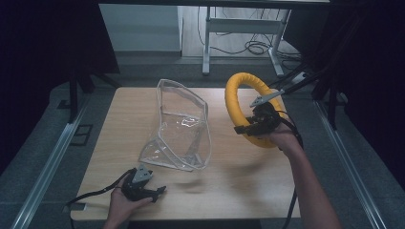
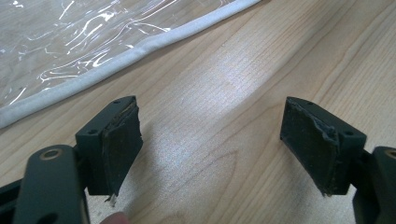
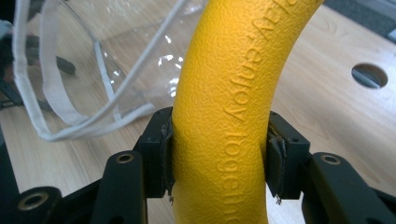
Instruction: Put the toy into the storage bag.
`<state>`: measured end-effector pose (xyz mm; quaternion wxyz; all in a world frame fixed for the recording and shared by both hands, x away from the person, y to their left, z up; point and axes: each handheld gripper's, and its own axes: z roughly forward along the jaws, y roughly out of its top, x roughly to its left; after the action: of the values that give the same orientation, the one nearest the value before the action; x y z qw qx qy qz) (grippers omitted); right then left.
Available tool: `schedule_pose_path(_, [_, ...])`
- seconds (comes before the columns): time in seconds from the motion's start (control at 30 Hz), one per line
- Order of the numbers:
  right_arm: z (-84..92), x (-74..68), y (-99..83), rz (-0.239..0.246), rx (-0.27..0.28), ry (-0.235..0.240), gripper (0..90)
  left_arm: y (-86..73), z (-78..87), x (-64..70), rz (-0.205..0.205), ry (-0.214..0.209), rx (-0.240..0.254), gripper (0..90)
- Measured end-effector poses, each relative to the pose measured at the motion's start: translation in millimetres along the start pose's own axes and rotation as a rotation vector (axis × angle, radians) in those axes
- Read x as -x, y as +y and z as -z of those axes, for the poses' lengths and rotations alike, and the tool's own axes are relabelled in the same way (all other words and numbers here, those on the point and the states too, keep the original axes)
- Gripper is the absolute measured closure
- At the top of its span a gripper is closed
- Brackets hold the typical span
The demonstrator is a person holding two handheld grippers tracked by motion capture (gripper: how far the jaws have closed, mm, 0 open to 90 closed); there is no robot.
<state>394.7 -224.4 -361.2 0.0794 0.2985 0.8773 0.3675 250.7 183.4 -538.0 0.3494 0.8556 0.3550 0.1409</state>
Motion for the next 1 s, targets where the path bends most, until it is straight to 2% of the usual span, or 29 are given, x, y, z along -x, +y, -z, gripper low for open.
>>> schedule_pose_path(0.03, [1.9,-2.9,1.8,0.004,0.029,-0.003,50.6,0.1,0.3,0.0,0.001,0.001,0.003,20.3])
schedule_pose_path(0.13, [2.8,-6.8,3.6,0.012,0.060,-0.001,50.6,0.0,-0.2,0.2,0.003,0.000,0.005,20.3])
schedule_pose_path(0.3, [4.4,-9.9,6.0,0.010,0.090,0.028,50.6,0.0,-0.1,0.1,0.003,0.001,0.005,20.4])
schedule_pose_path(0.67, [5.8,-21.6,10.6,0.026,0.160,0.039,50.5,0.0,0.0,0.2,0.002,0.001,0.004,20.4])
schedule_pose_path(1.0, [9.6,-29.6,13.8,0.034,0.217,0.071,50.4,0.0,-0.2,0.3,0.003,-0.001,0.003,20.4])
